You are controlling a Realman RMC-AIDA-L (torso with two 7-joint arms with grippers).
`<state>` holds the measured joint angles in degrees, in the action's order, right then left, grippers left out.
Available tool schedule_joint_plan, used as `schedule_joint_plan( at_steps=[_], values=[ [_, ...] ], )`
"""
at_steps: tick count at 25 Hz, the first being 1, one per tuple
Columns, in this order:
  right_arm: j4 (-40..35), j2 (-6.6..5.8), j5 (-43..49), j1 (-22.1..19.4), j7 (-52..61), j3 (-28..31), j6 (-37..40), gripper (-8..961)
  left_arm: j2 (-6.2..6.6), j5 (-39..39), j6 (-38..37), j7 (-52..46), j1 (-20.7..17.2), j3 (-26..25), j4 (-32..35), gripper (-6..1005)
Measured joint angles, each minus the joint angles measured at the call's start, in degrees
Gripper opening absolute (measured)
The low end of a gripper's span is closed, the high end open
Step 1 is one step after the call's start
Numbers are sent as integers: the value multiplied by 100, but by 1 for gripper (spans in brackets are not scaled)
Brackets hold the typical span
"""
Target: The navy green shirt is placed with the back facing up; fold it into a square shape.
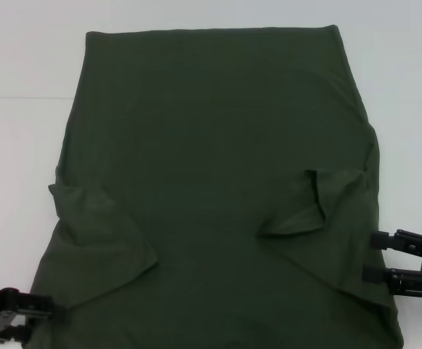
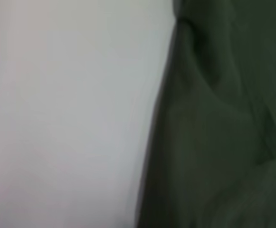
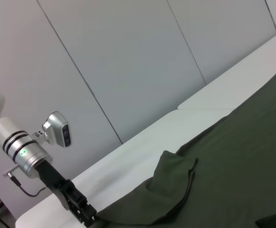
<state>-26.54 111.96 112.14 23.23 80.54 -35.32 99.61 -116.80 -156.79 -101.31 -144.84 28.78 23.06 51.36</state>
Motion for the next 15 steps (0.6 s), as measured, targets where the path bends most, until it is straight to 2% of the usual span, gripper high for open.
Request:
schedule_joint_plan(
  at_steps=[15],
  values=[
    [0, 0, -11, 63, 3, 26, -33, 920, -50, 75, -26, 26, 192, 171, -140, 842]
  ],
)
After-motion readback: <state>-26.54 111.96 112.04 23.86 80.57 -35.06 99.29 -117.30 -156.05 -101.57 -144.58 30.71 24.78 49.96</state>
